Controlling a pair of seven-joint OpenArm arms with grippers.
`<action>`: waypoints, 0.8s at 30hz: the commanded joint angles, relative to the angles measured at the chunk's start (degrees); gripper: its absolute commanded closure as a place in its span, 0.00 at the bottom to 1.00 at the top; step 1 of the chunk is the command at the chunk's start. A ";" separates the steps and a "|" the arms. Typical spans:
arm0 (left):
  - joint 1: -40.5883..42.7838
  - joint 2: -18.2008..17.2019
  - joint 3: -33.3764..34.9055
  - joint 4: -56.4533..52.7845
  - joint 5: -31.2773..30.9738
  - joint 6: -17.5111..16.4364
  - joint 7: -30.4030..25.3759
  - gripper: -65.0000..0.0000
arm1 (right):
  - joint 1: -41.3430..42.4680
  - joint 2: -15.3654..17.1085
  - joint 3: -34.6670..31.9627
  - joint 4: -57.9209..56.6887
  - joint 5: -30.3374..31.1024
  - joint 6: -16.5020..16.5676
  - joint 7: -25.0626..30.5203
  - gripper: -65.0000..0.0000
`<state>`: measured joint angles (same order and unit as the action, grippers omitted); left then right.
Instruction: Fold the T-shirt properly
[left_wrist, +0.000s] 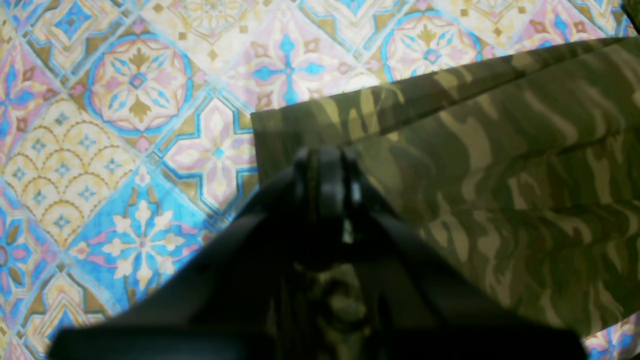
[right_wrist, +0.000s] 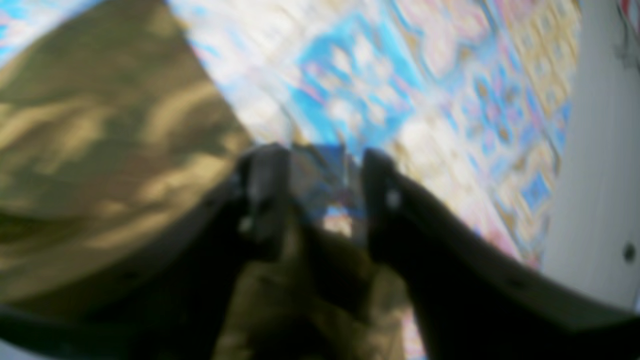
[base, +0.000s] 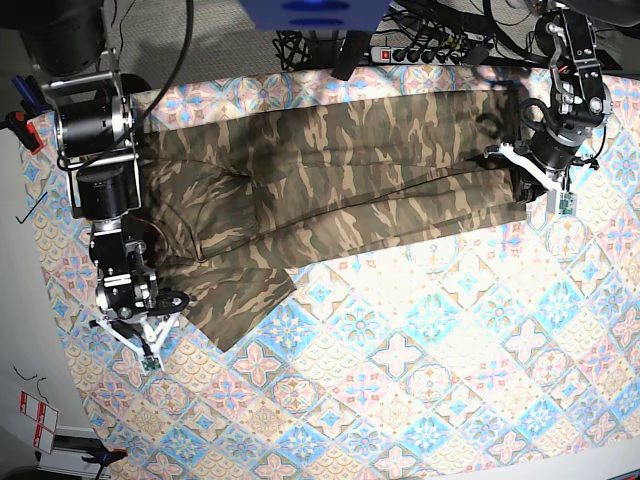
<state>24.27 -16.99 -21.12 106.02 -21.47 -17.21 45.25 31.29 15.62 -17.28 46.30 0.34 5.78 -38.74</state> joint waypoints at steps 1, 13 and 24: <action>-0.14 -0.90 -0.55 0.75 -0.28 0.20 -0.99 1.00 | 1.90 0.16 0.00 0.86 0.32 0.06 0.98 0.59; -0.14 -1.07 -0.37 0.75 -0.20 0.20 -0.99 1.00 | 1.90 0.16 -0.17 -3.97 0.32 0.24 1.07 0.60; -0.14 -1.07 -0.37 0.75 -0.20 0.20 -0.90 1.00 | 1.90 0.16 0.00 -6.35 0.41 0.24 0.63 0.77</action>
<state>24.29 -17.17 -21.12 105.97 -21.47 -17.23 45.25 31.59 15.14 -17.61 39.40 0.86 6.24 -38.59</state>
